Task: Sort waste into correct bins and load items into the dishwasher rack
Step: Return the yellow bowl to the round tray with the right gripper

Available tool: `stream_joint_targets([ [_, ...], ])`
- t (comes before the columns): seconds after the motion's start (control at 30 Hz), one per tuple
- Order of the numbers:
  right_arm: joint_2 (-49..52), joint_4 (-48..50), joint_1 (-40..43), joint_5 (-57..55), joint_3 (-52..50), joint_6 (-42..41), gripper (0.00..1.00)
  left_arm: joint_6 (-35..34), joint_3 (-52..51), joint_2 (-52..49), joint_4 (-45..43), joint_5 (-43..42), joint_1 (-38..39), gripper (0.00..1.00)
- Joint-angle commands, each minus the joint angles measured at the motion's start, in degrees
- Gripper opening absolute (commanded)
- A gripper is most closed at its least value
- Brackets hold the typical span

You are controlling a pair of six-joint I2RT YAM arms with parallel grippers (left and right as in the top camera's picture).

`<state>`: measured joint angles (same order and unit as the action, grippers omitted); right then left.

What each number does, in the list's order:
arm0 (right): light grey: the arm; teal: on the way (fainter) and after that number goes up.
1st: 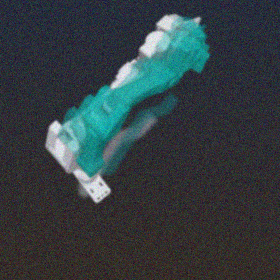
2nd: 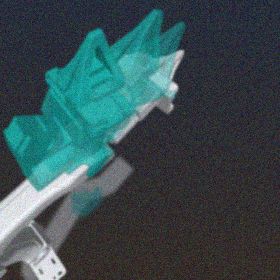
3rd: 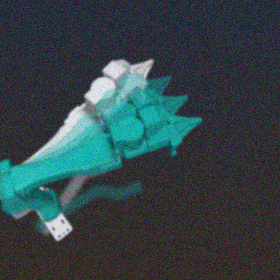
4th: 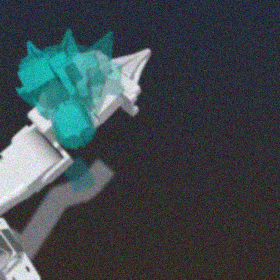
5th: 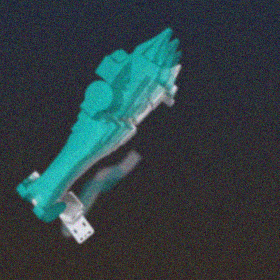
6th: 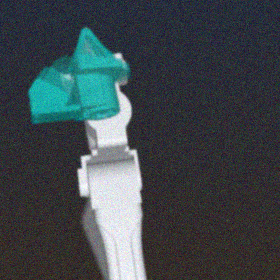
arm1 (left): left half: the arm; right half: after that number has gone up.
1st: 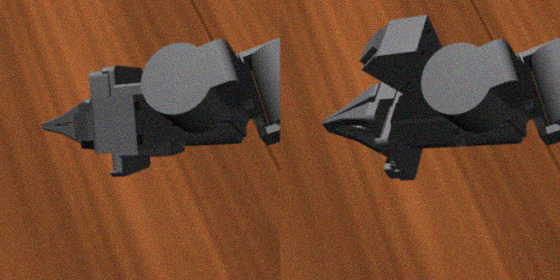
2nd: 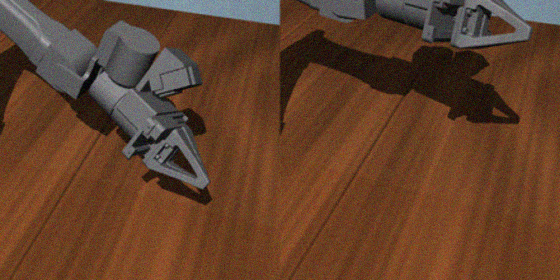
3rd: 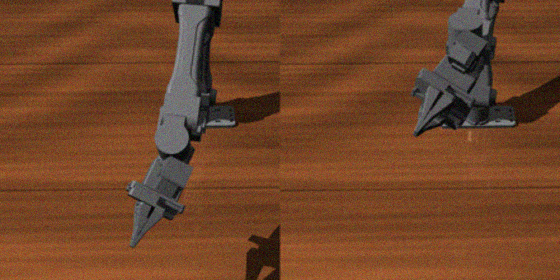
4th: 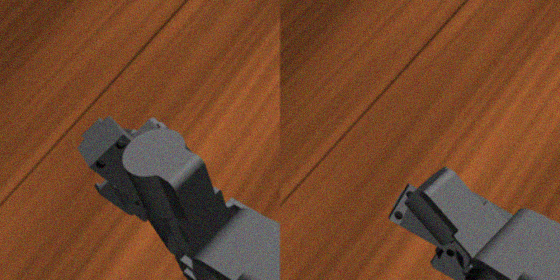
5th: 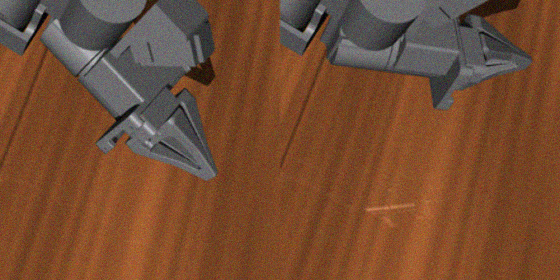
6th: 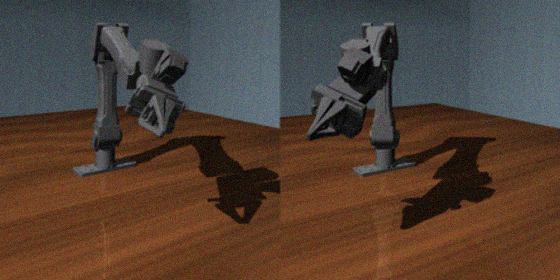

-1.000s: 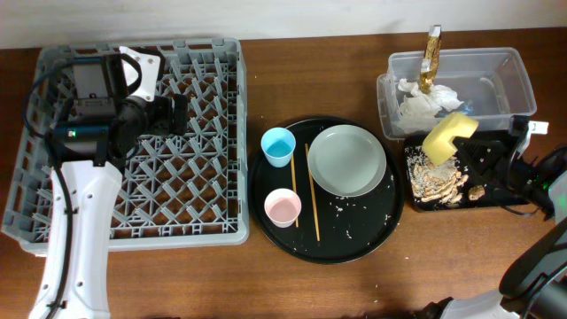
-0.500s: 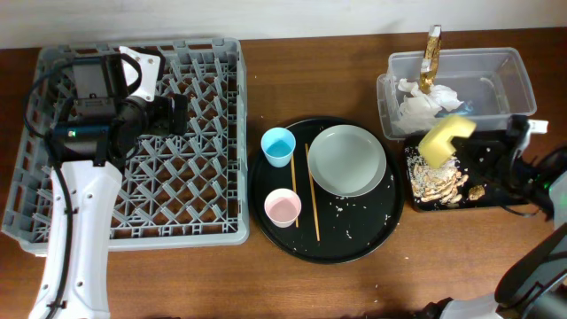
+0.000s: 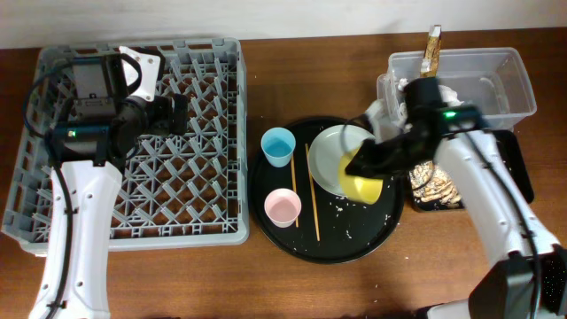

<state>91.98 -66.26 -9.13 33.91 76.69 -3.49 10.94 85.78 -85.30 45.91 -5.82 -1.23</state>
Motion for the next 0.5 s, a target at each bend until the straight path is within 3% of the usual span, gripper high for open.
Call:
stream_joint_targets([
  [0.0, -0.2, -2.73, -8.44, -18.45, -1.38, -12.44, 0.04, 0.52, 1.2, -0.31, -0.13, -0.83, 0.22, 1.0],
  [0.1, 0.33, -1.46, -14.27, -23.89, -5.25, -19.04, 0.04, 0.52, 1.2, -0.31, -0.13, -0.83, 0.22, 0.99],
  [0.27, 0.39, 6.14, -15.72, -24.72, -13.16, -22.14, 0.05, 0.52, 1.2, -0.31, -0.13, -0.83, 0.22, 1.0],
  [0.37, 0.39, 9.55, -15.72, -24.72, -14.64, -22.05, 0.29, 0.52, 1.2, -0.31, -0.13, -0.83, 0.22, 1.0],
  [0.4, 0.39, 10.03, -15.72, -24.68, -14.64, -22.05, 0.34, 0.52, 1.2, -0.31, -0.13, -0.83, 0.22, 1.0],
  [0.47, 0.37, 10.84, -15.58, -24.46, -14.36, -21.84, 0.35, 0.52, 1.2, -0.31, -0.13, -0.83, 0.22, 0.99],
])
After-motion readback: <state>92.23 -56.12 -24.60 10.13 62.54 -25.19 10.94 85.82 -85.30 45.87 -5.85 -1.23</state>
